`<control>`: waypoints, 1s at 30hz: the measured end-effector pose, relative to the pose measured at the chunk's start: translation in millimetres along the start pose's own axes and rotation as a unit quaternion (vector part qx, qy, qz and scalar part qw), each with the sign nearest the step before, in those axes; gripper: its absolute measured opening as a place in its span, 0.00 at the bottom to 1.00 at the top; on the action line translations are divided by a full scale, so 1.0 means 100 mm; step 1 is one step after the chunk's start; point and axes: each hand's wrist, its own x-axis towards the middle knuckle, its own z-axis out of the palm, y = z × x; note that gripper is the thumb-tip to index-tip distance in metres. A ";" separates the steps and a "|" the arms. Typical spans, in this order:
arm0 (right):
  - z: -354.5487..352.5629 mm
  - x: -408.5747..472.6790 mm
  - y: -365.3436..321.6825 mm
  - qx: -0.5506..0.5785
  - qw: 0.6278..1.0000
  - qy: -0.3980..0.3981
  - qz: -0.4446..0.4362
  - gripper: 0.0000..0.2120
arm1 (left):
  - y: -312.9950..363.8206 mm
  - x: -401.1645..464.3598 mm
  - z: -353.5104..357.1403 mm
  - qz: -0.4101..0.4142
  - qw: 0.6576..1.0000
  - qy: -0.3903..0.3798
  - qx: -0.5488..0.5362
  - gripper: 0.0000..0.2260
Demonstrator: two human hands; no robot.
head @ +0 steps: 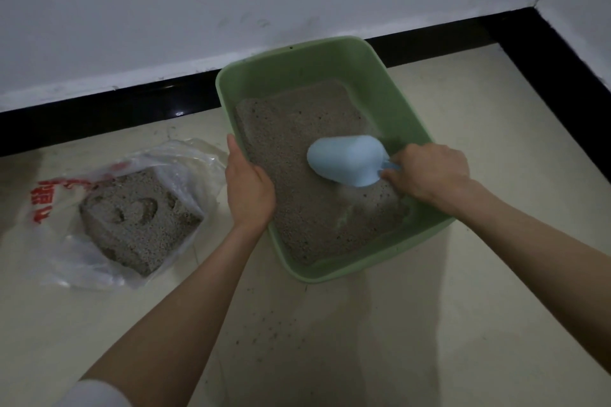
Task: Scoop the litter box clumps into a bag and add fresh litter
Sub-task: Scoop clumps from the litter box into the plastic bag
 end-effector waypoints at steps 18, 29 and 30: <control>0.28 -0.79 0.32 0.679 0.729 0.044 0.074 0.08 | -0.01 -0.04 -0.33 0.041 0.947 -0.172 0.269 0.36; 0.87 -1.02 0.98 0.666 0.648 0.181 0.323 0.08 | 0.04 -0.79 -0.30 0.177 0.888 -0.191 0.379 0.31; 1.01 -1.02 0.99 0.636 0.660 0.183 0.355 0.10 | 0.01 -0.80 -0.29 0.187 0.875 -0.201 0.399 0.31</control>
